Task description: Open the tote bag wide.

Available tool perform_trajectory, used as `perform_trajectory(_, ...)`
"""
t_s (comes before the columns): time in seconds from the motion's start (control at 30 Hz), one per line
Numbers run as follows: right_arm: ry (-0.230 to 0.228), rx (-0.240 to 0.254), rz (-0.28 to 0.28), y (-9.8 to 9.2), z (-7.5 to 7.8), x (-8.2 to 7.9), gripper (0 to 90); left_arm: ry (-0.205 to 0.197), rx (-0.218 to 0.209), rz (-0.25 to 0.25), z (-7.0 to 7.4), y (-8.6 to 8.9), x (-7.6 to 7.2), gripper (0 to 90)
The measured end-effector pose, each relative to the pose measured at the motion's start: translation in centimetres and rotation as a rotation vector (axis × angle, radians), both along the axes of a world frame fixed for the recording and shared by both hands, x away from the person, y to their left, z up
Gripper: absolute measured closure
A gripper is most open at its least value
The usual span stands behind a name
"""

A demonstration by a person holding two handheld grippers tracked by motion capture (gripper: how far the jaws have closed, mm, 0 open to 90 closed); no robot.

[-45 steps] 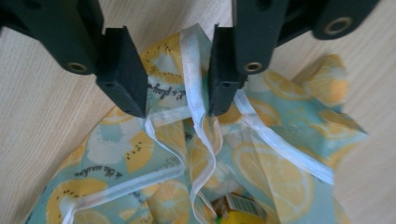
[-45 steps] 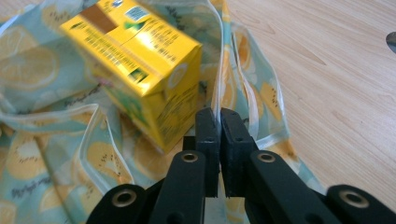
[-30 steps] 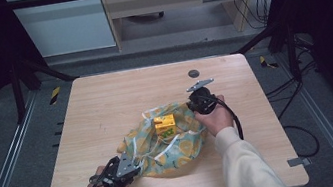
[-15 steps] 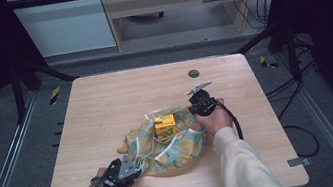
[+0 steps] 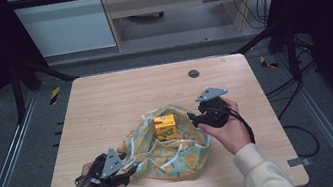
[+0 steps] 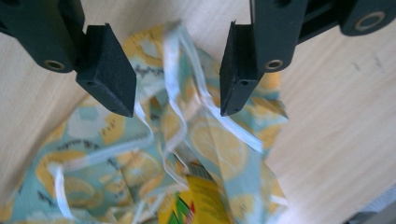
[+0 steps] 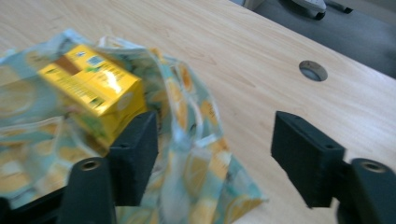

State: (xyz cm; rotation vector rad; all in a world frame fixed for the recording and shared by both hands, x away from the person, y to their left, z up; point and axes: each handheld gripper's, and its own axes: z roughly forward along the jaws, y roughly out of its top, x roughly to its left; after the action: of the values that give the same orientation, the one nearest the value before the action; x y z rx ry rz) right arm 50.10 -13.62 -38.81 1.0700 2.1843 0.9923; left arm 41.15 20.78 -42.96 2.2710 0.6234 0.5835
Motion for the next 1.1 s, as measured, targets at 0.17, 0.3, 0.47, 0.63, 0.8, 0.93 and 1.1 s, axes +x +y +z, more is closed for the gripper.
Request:
perform_trajectory(0.17, 0.01, 0.049, 0.019, -0.4, -0.4, -2.9, 25.1, -0.027, 0.011, 0.021, 1.4, 0.0, 1.6, 45.6)
perform_trajectory(0.3, 0.029, 0.074, 0.022, -0.5, -1.6, -4.7, 25.5, -0.023, -0.003, 0.034, 1.9, -0.5, 3.3, 45.6)
perform_trajectory(0.47, 0.063, 0.068, 0.027, -0.4, -4.1, -6.7, 26.3, -0.011, 0.011, 0.029, 1.7, -2.0, 5.4, 44.1)
perform_trajectory(0.63, 0.102, 0.067, -0.007, -0.6, -6.5, -6.9, 23.6, 0.012, 0.046, 0.01, 0.5, -4.0, 7.6, 44.9)
perform_trajectory(0.8, 0.111, 0.087, -0.03, -1.0, -6.8, -6.6, 23.3, 0.021, 0.03, 0.031, -0.2, -4.6, 8.7, 47.8)
perform_trajectory(0.93, 0.142, 0.087, -0.021, -0.8, -7.5, -6.5, 28.0, 0.041, 0.038, 0.047, -0.5, -4.6, 9.2, 56.5)
perform_trajectory(1.1, 0.184, 0.064, 0.025, -0.3, -8.3, -6.4, 56.9, 0.05, 0.025, 0.054, -0.5, -4.6, 9.3, 75.0)
